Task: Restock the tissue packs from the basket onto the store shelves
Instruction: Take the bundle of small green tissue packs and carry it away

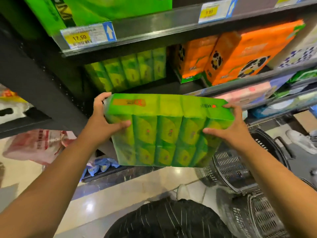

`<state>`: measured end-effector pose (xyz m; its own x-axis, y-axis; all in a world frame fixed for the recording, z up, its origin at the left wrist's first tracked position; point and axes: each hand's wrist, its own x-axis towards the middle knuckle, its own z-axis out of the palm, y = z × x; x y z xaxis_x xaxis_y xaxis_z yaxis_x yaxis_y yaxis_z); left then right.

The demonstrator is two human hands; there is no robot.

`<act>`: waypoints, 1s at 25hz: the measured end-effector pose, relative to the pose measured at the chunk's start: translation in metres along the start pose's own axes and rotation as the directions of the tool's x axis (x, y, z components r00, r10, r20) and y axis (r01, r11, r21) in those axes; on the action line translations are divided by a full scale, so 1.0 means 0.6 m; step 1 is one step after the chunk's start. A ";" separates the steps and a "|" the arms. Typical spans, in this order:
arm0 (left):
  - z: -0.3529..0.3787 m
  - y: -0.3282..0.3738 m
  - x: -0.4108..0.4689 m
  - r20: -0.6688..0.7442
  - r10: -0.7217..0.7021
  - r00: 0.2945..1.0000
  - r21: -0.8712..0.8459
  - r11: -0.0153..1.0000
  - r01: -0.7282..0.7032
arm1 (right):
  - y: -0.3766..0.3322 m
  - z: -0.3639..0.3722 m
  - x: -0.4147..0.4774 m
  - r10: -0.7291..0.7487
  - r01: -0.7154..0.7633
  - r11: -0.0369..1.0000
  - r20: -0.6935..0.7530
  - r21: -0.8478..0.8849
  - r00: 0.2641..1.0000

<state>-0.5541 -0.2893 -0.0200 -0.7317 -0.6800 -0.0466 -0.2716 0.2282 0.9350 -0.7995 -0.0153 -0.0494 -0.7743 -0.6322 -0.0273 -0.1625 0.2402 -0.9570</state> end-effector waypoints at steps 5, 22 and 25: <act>0.017 0.028 -0.018 -0.085 -0.012 0.996 0.085 0.996 0.019 | -0.031 -0.033 0.071 -0.129 0.134 0.991 0.183 -0.014 0.975; 0.002 0.044 -0.058 -0.384 0.370 0.846 0.451 0.875 -0.178 | -0.085 -0.001 0.189 -0.546 0.592 0.804 0.320 -0.060 0.774; 0.000 0.031 -0.044 -0.390 0.406 0.827 0.499 0.848 -0.181 | -0.069 0.017 0.193 -0.585 0.625 0.778 0.288 -0.068 0.758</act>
<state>-0.5398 -0.2672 -0.0016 -0.4717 -0.7411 0.4778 -0.4094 0.6640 0.6257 -0.8763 -0.1060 -0.0161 -0.3162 -0.8320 0.4558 -0.6519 -0.1585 -0.7415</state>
